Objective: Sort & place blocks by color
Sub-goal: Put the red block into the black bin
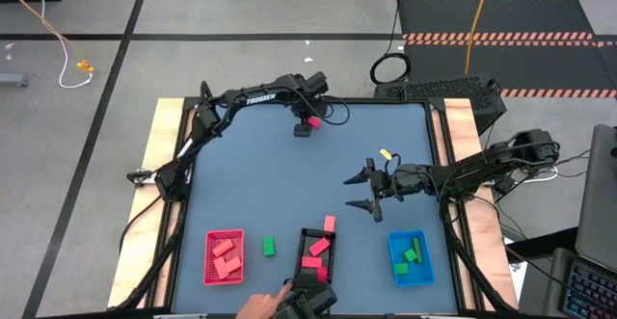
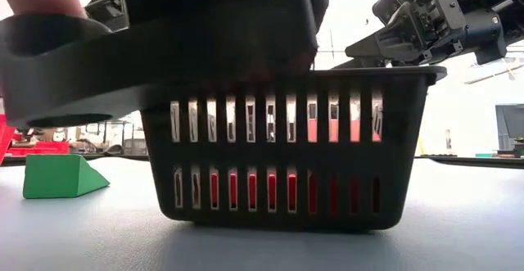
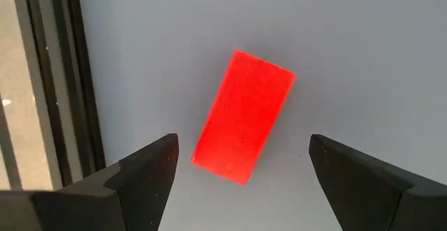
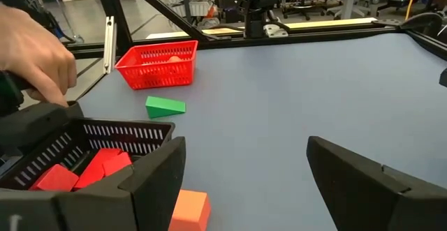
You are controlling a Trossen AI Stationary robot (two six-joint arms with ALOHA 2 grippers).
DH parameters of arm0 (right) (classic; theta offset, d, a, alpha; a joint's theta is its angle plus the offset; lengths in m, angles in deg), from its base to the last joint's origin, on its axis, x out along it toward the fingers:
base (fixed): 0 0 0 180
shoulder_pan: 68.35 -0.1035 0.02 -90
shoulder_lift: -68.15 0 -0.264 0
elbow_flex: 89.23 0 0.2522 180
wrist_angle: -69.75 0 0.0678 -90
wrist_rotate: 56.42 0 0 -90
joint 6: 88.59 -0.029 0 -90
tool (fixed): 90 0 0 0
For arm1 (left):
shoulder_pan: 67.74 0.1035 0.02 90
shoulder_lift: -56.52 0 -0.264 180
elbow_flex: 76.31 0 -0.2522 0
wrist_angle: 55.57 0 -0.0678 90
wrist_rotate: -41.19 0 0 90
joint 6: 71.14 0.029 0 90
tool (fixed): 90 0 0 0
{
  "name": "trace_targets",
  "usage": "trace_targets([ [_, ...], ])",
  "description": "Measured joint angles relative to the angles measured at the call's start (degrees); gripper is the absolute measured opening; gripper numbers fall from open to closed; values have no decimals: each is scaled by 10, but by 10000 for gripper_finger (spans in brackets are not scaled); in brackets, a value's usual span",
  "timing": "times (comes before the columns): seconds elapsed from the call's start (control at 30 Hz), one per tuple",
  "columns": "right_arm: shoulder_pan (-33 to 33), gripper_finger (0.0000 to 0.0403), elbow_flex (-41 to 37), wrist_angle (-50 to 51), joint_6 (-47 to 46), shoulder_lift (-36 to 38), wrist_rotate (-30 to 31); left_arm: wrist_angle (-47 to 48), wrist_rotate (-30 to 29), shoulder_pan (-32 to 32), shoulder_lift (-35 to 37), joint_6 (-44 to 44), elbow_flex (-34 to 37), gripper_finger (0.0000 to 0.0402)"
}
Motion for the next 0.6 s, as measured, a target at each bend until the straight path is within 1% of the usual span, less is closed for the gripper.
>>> trace_targets([
  [0.3, 0, 290, 0, 0, 0, 0, 0, 38, -1, -1, -15, -7, 0, 326],
  [0.6, 0, 290, 0, 0, 0, 0, 0, 36, -5, -7, -16, -5, 0, 326],
])
